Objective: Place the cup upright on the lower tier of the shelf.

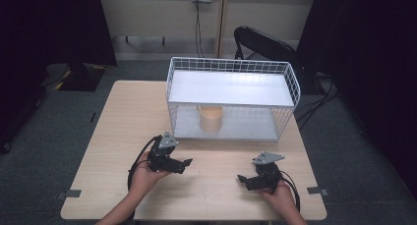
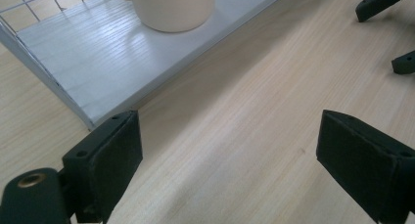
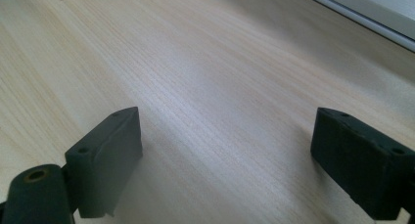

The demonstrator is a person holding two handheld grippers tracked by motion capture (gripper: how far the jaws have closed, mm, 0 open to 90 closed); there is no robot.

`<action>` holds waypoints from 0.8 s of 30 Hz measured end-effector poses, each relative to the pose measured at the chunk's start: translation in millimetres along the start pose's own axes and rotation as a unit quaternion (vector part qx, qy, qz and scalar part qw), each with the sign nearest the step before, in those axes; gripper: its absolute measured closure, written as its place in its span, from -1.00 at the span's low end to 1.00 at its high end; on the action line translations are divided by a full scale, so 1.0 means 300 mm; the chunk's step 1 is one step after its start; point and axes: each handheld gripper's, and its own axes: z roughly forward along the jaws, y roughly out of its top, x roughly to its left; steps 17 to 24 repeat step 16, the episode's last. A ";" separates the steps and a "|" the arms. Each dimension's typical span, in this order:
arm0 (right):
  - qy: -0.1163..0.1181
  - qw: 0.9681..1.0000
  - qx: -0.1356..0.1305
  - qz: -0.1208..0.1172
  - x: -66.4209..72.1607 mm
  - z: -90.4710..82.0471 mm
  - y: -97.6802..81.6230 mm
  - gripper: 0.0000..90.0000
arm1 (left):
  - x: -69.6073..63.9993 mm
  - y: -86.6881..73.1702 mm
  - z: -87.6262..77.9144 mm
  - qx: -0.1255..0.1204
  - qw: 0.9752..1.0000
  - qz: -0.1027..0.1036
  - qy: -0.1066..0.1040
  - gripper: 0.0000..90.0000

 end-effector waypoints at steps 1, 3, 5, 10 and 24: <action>0.000 1.000 0.000 0.000 0.000 0.000 0.000 -0.75 | 0.001 -0.006 -0.001 -0.001 1.000 0.001 0.000 -0.79; 0.000 1.000 0.000 0.000 0.000 0.000 0.000 -0.75 | 0.004 -0.017 -0.003 0.003 1.000 0.002 0.001 -0.79; 0.000 1.000 0.000 0.000 0.000 0.000 0.000 -0.75 | 0.006 -0.028 -0.006 0.004 1.000 0.000 -0.002 -0.79; 0.000 1.000 0.000 0.000 0.000 0.000 0.000 -0.75 | 0.016 -0.052 -0.005 0.004 1.000 -0.004 -0.004 -0.79; 0.000 1.000 0.000 0.000 0.000 0.000 0.000 -0.75 | 0.018 -0.071 0.007 0.007 1.000 -0.019 -0.008 -0.77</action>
